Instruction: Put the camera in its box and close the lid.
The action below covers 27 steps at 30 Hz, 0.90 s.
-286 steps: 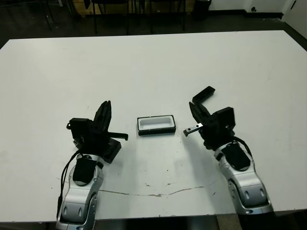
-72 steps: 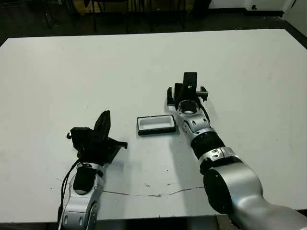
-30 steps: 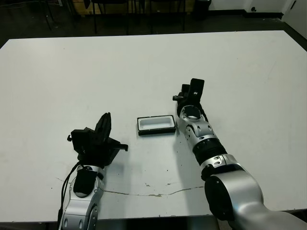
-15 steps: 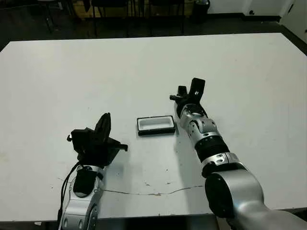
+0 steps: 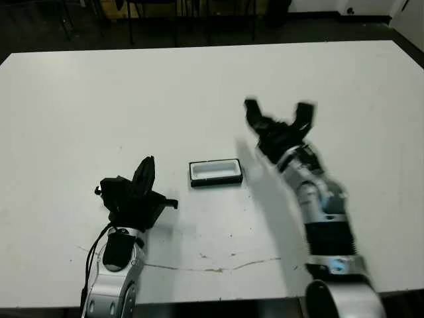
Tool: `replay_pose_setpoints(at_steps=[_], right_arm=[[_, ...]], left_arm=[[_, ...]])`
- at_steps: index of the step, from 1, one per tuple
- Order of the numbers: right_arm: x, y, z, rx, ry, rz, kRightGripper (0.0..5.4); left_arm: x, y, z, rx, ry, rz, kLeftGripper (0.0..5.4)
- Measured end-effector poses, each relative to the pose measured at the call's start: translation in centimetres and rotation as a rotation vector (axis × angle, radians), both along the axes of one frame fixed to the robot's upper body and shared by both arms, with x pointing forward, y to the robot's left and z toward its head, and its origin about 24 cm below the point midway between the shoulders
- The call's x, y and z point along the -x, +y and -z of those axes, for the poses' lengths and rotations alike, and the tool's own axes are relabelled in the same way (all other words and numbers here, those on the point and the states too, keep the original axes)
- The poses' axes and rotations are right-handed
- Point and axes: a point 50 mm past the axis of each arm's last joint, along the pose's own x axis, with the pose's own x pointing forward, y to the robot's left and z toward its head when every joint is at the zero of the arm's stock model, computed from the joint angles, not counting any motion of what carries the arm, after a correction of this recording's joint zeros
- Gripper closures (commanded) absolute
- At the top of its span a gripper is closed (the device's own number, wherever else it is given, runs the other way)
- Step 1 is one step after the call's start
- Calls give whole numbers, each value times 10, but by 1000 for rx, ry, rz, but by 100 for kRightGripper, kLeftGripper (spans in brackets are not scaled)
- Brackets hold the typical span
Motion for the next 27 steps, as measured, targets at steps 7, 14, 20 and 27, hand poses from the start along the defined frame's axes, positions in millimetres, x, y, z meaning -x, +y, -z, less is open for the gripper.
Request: replay_pose_setpoints(at_steps=[7,14,20,27], right_arm=[[3,-12,-12,129,-63,-230,450],[-14,-15,-21,363,-167,-543,450],[-27,-5,-33,588,-253,-762,450],[-34,0,-33,726,-205,-934,450]], left_arm=[[0,0,0,-3,-2,0,540],[1,4,-1,-16,-9,-15,540],[4,10,-5,-16,-27,-34,540],[8,15,-6,-28,-26,-45,540]])
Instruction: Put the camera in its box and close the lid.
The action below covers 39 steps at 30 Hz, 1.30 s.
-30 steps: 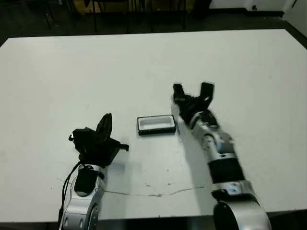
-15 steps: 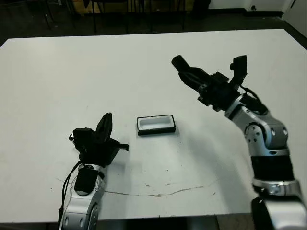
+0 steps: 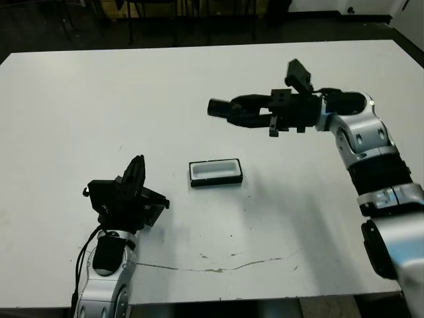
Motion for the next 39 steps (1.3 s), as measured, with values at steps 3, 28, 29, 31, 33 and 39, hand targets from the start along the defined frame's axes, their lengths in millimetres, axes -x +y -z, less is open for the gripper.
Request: replay_pose_setpoints(at_steps=[3,28,29,31,33,39], right_arm=[[-1,2,-1,67,14,-45,450],[-2,17,18,376,144,-214,450],[-1,18,18,376,142,-222,450],[-1,22,19,374,137,-238,450],[0,25,20,374,128,-251,450],[1,29,22,386,164,-246,450]], left_arm=[[0,0,-1,0,-3,-1,540],[3,-1,0,7,-17,-13,540],[3,-1,0,6,-17,-15,540],[3,-1,0,2,-17,-17,540],[3,-1,0,2,-17,-16,540],[2,-2,-1,3,-18,-15,540]])
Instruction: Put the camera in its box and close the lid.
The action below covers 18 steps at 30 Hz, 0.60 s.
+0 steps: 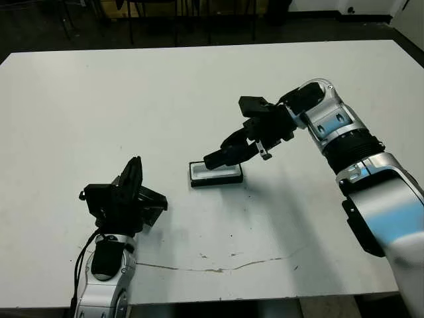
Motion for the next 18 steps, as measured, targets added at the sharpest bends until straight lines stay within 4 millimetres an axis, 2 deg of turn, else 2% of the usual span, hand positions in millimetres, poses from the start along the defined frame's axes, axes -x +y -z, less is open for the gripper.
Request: replay_pose_setpoints(at_steps=[18], right_arm=[[2,6,13,40,-40,9,450]], left_arm=[[0,-3,2,-1,5,10,540]])
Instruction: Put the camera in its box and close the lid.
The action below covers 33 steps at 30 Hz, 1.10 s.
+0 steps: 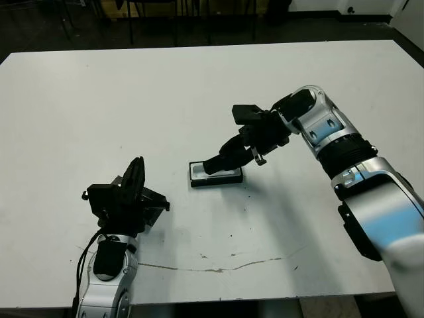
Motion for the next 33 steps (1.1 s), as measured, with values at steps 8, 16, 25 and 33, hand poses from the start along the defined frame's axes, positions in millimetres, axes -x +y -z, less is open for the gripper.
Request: replay_pose_setpoints(at_steps=[8,16,25,33], right_arm=[[0,3,2,16,7,9,450],[2,8,7,71,4,-7,450],[8,19,9,105,-68,-59,450],[12,29,8,91,-81,-79,450]], left_arm=[[0,-1,1,13,4,-2,540],[0,-2,1,20,4,-3,540],[0,-4,2,36,6,-9,540],[1,-7,4,42,15,-4,540]])
